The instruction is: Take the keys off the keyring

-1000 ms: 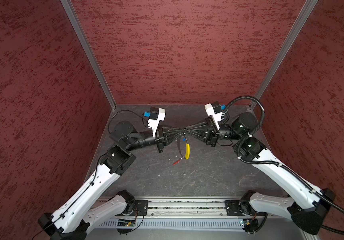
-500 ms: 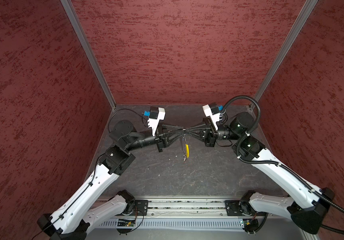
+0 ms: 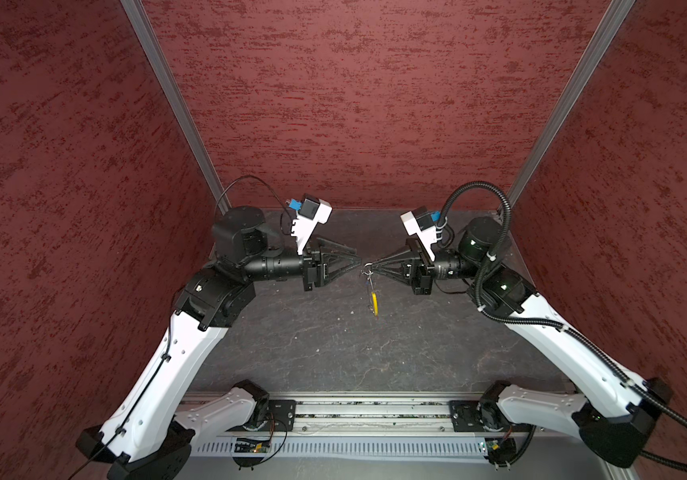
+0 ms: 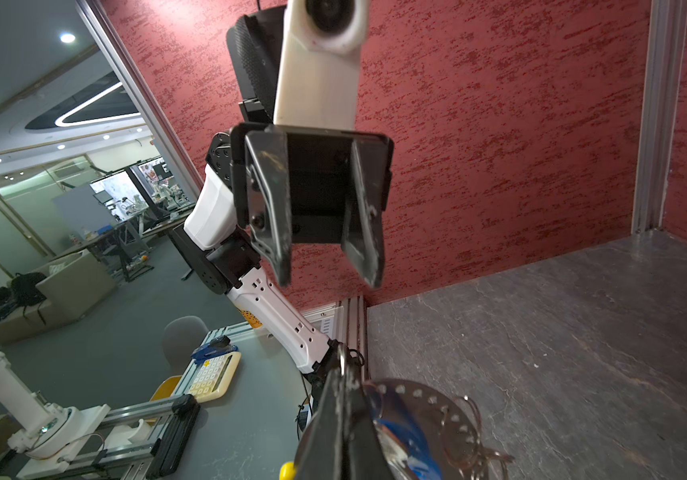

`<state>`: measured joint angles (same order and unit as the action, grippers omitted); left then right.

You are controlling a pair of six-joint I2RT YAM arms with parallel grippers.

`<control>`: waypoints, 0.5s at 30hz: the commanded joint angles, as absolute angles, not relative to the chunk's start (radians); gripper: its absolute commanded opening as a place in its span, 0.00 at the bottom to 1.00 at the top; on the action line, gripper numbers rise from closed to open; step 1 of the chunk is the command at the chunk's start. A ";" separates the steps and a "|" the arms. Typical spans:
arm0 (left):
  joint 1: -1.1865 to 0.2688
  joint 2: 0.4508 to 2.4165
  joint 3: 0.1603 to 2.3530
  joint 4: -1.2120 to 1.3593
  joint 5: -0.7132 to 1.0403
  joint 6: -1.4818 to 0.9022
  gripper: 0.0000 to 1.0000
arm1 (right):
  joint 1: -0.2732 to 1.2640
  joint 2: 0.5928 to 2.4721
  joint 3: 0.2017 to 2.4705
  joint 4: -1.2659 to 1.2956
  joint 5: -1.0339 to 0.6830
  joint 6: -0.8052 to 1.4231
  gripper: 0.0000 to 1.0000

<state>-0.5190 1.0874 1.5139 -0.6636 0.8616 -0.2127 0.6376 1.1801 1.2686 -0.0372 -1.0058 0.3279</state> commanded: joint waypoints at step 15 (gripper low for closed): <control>-0.554 1.183 1.654 -0.945 0.889 -0.128 0.27 | 0.629 1.189 1.328 -0.149 -1.078 0.235 0.00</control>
<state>-0.5503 1.1683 1.6310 -0.9268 0.8646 -0.1406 0.6361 1.1919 1.3041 -0.1505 -1.0542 0.2607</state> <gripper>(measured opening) 0.269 0.041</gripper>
